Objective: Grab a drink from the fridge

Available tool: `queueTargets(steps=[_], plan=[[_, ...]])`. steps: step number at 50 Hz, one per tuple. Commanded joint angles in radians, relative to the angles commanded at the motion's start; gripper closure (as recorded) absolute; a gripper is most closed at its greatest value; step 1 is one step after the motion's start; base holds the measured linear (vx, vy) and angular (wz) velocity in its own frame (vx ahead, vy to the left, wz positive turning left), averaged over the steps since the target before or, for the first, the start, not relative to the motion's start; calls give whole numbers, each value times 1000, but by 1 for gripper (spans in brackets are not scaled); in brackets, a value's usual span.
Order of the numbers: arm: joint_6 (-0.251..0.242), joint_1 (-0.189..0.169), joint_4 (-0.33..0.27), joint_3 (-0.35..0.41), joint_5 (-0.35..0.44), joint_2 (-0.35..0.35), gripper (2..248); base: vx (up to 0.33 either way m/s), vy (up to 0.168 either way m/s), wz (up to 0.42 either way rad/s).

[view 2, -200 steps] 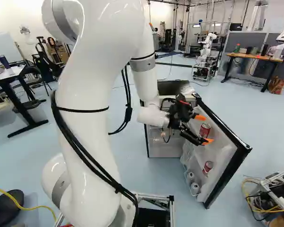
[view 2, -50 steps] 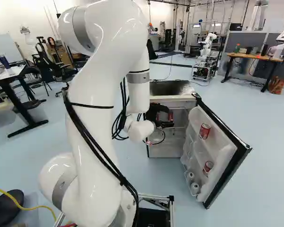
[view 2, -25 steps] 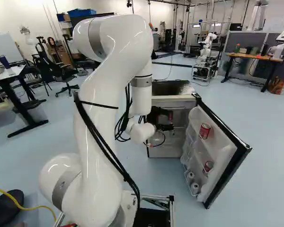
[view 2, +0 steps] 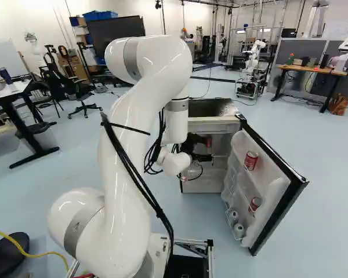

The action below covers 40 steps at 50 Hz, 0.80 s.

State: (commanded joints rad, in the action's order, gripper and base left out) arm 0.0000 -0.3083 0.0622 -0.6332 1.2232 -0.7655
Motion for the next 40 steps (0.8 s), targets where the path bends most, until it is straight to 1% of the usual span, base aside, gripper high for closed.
queueTargets(steps=[40], plan=[[0, 14, 0, -153, 0, -178, 3, 0, 0, 0]])
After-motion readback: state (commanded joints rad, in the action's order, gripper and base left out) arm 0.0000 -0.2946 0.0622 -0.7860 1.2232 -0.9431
